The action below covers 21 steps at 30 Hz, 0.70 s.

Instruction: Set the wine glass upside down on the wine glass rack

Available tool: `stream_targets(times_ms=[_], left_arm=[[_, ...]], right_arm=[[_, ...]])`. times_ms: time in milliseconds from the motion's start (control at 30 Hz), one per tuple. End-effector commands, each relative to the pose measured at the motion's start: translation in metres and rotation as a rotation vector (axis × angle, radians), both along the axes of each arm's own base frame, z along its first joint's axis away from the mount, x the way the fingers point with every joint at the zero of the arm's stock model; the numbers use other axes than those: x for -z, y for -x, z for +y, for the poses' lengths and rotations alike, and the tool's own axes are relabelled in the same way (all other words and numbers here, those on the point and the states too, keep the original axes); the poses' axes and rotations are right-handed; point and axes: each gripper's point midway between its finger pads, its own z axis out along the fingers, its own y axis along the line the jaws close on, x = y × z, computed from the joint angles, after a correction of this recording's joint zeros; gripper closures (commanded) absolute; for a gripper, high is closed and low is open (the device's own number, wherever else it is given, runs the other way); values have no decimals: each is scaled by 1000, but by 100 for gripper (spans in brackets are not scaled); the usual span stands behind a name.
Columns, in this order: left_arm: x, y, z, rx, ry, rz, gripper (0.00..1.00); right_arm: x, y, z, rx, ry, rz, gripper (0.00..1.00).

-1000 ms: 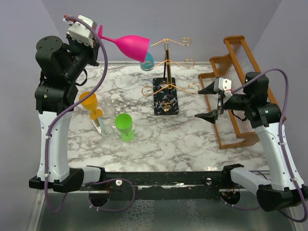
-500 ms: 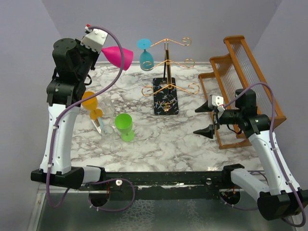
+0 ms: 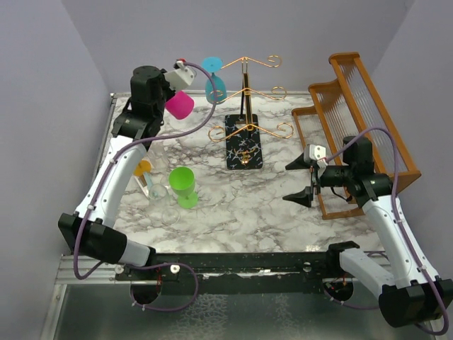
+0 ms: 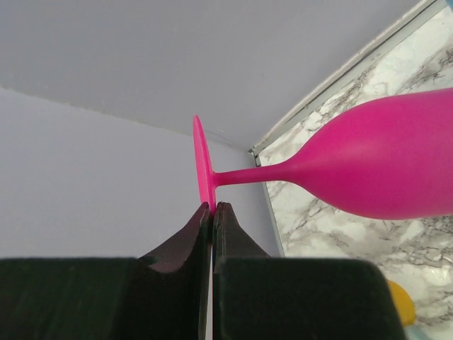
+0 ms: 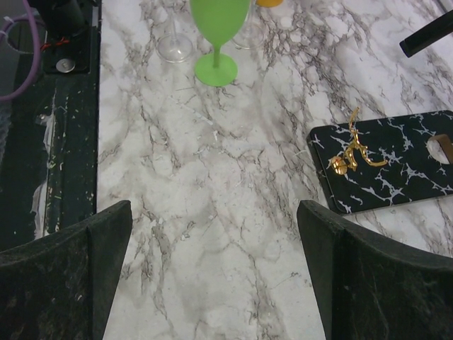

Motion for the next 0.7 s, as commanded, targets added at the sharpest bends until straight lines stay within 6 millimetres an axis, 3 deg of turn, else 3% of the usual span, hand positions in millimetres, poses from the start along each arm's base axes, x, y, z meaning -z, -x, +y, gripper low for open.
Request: stream_targets(times_ms=[0, 333, 667], left_arm=[[-8, -15, -15, -7, -151, -55, 100], [22, -46, -74, 151, -389, -55, 100], [34, -62, -120, 287, -417, -61, 100]], right_arm=[[-1, -3, 0, 11, -8, -24, 0], [0, -5, -2, 31, -7, -33, 0], [0, -5, -2, 33, -17, -32, 0]])
